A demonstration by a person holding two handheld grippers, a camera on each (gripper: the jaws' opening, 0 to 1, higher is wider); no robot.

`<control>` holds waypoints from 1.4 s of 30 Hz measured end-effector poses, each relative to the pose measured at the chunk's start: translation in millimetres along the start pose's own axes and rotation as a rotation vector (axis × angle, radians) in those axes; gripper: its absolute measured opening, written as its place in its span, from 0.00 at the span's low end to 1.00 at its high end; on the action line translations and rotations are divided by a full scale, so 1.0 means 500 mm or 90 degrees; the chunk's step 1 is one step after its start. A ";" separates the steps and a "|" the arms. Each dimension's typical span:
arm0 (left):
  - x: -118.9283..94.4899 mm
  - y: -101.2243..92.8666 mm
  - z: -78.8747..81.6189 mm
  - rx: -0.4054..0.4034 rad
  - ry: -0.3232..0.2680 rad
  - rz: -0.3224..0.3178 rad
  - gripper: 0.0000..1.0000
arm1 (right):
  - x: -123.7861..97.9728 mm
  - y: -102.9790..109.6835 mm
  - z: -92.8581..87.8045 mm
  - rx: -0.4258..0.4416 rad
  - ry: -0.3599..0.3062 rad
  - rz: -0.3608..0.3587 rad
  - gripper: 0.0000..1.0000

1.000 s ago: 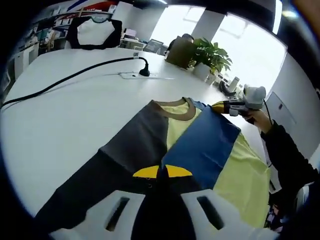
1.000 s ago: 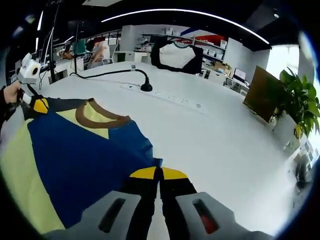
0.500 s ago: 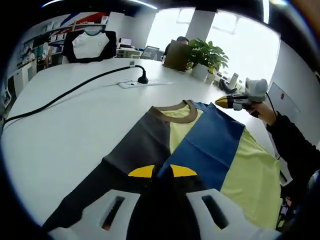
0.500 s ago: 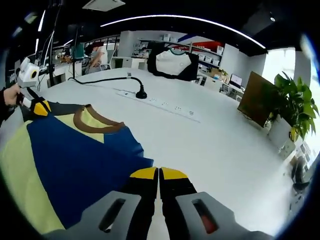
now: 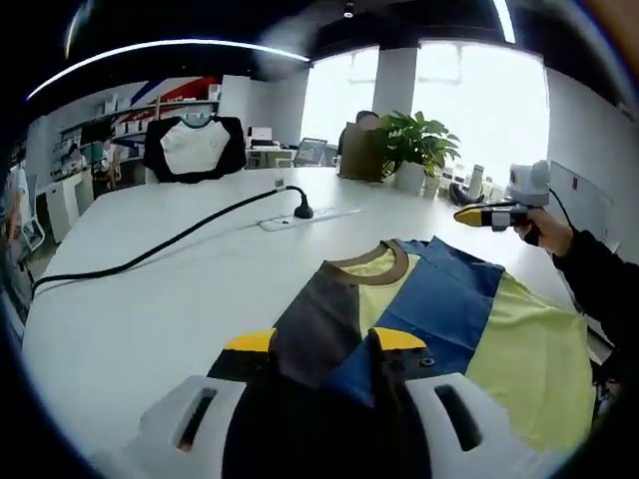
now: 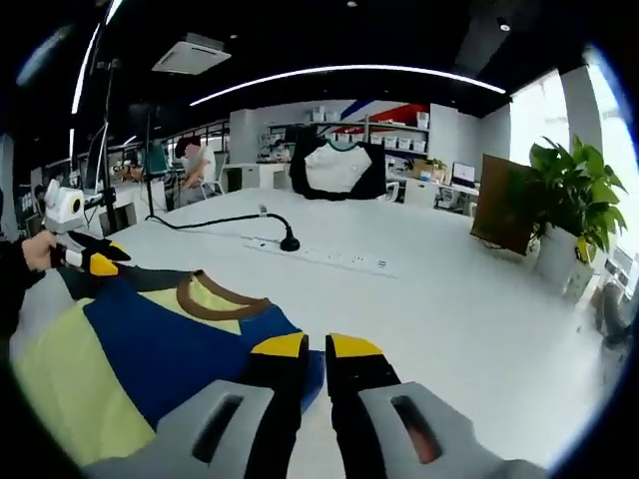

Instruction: Fold the garment on the visible template until the final outline fits inside the template.

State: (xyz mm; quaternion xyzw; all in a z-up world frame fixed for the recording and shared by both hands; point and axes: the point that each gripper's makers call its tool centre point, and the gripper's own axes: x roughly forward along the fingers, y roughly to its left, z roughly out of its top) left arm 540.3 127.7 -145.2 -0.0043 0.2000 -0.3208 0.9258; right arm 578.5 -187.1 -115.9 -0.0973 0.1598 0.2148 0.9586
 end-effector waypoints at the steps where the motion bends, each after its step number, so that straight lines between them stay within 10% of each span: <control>1: -0.006 0.001 0.001 -0.003 0.001 0.001 0.32 | -0.005 0.002 0.001 0.005 0.002 0.000 0.05; 4: -0.029 0.004 0.028 -0.030 -0.060 0.016 0.28 | -0.022 -0.007 0.012 -0.009 -0.005 -0.024 0.05; 15: -0.126 0.003 0.067 -0.023 -0.155 0.088 0.64 | -0.126 0.013 0.069 -0.015 -0.115 -0.040 0.13; 23: -0.171 -0.020 0.060 -0.009 -0.155 0.099 0.73 | -0.181 0.008 0.061 -0.041 -0.134 -0.053 0.28; 27: -0.195 0.002 0.044 -0.024 -0.145 0.150 0.97 | -0.215 0.005 0.052 -0.037 -0.139 -0.070 0.35; 42: -0.271 0.043 0.030 -0.069 -0.184 0.193 1.00 | -0.304 -0.022 0.056 -0.071 -0.202 -0.187 0.99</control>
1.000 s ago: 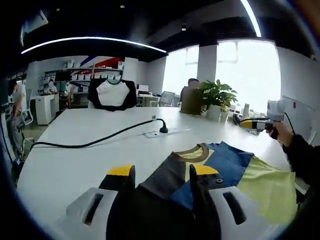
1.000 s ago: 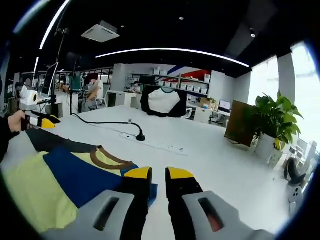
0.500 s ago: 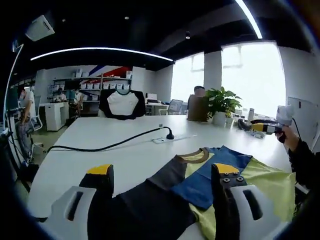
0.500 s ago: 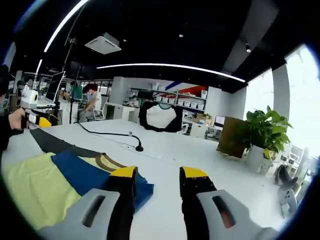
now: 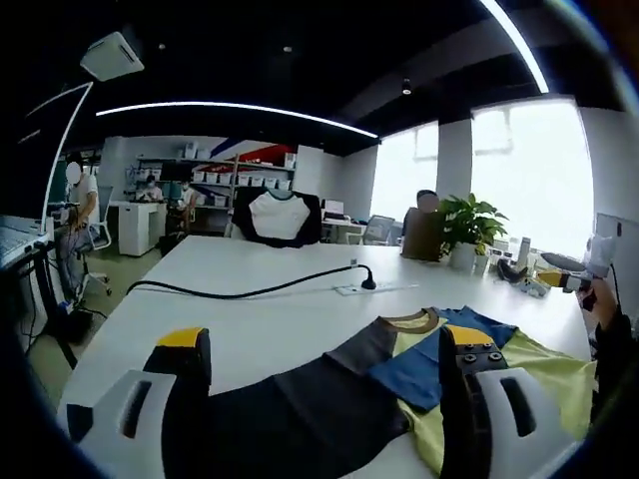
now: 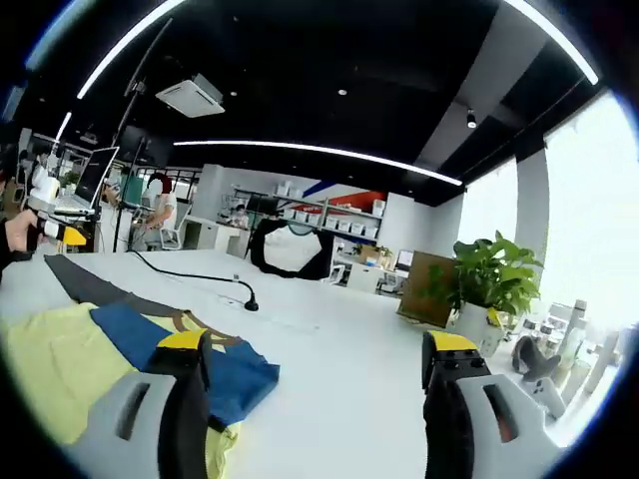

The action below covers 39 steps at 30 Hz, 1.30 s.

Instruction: Fold the garment on the visible template until the final outline fits inside the template.

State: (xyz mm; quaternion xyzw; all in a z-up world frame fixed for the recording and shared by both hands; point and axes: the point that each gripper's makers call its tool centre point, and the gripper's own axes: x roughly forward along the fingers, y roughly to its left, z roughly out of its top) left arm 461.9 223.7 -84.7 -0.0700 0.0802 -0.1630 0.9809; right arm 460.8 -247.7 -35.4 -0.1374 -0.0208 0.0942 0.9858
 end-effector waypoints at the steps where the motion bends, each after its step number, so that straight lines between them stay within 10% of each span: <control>1: -0.012 0.015 0.001 0.014 0.008 0.017 1.00 | -0.006 -0.001 0.001 0.000 -0.003 0.000 0.99; 8: -0.081 0.097 -0.009 0.058 0.060 0.102 1.00 | -0.053 0.012 -0.022 0.020 -0.005 0.012 0.99; 24: -0.176 0.235 -0.087 -0.011 0.186 0.219 0.95 | -0.106 0.006 -0.071 0.044 0.009 0.009 0.97; 39: -0.185 0.254 -0.170 -0.013 0.171 0.246 0.88 | -0.115 0.029 -0.067 0.038 0.015 0.031 0.95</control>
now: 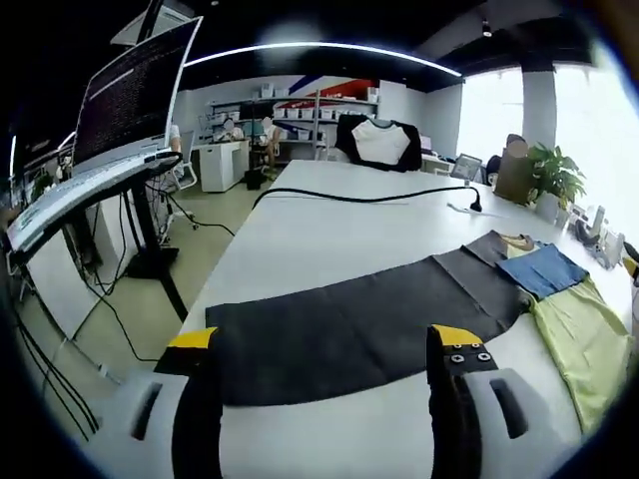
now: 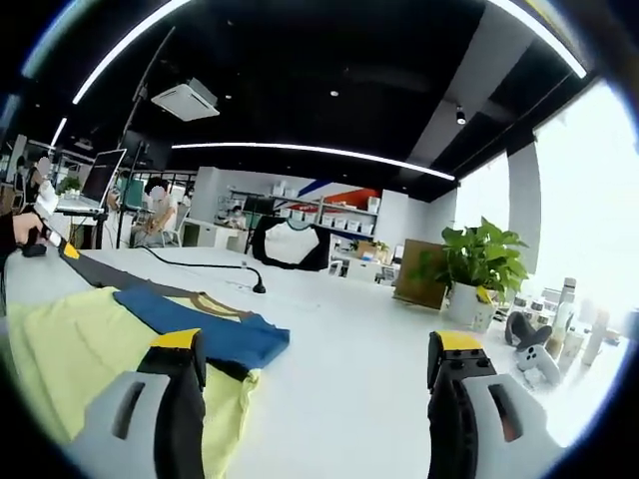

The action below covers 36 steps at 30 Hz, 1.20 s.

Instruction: Fold the garment on the visible template until the final outline fits inside the template.

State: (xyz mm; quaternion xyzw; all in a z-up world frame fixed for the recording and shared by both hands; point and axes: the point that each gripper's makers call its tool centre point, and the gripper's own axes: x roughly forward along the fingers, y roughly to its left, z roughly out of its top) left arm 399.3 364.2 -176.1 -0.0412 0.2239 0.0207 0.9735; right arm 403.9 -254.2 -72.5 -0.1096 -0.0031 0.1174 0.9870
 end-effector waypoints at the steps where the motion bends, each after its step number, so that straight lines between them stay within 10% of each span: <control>1: 0.001 0.000 0.000 0.001 -0.002 0.000 0.87 | 0.002 0.000 0.000 0.000 0.001 0.001 0.94; 22: 0.025 0.085 0.006 -0.043 -0.034 0.069 0.73 | 0.005 0.011 -0.007 0.006 0.006 0.018 0.92; 32: 0.027 0.097 -0.002 -0.033 -0.035 0.079 0.54 | 0.002 0.011 -0.001 0.007 0.001 0.017 0.91; 36: 0.020 0.118 -0.007 -0.012 -0.032 0.115 0.23 | 0.002 0.012 -0.005 0.007 0.004 0.018 0.91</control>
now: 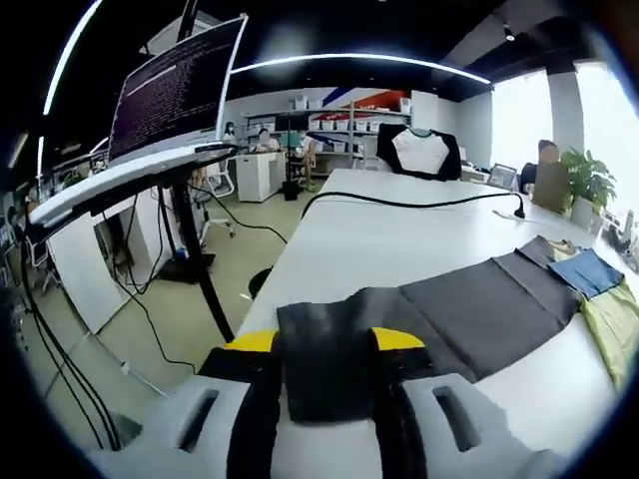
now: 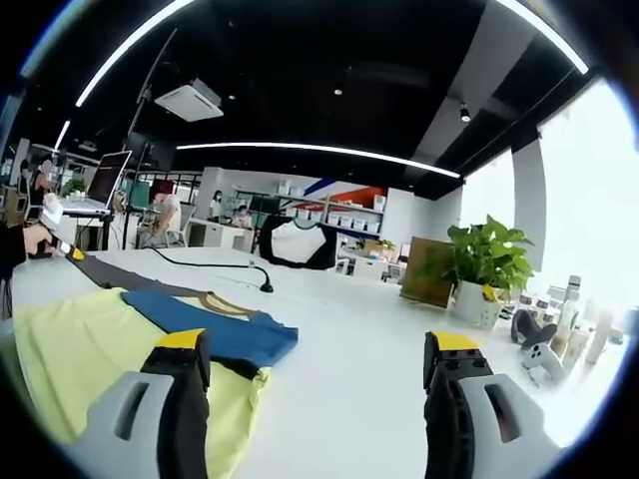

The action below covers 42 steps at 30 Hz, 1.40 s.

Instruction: Fold the garment on the visible template until the final outline fits inside the template.

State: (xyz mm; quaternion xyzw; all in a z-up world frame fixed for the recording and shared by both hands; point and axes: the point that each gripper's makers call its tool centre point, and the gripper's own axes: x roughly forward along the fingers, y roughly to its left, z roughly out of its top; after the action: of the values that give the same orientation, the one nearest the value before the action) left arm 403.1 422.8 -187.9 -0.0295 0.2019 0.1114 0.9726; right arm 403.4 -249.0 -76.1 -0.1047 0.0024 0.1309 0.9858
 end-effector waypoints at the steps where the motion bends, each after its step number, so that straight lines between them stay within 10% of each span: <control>1: 0.000 0.004 0.000 -0.011 -0.001 0.004 0.20 | 0.000 0.001 -0.001 0.001 0.001 0.001 0.91; 8: 0.004 -0.008 -0.001 0.049 0.003 0.008 0.04 | -0.003 -0.001 -0.004 0.002 0.003 0.000 0.90; 17: -0.007 -0.014 0.022 -0.012 -0.023 -0.014 0.03 | -0.006 -0.004 -0.008 0.003 0.007 -0.002 0.90; 20: -0.030 -0.056 0.068 -0.078 -0.050 -0.078 0.03 | -0.007 -0.005 -0.010 0.003 0.009 -0.002 0.90; 42: -0.094 -0.364 0.325 -0.081 -0.130 -0.273 0.03 | -0.020 -0.026 0.002 0.006 0.008 -0.017 0.90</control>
State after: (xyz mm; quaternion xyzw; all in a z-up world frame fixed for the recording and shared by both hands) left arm 465.3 252.8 -18.0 -0.1213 0.0841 -0.0827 0.9856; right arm 397.0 -263.4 -72.2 -0.1008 0.0076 0.1170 0.9880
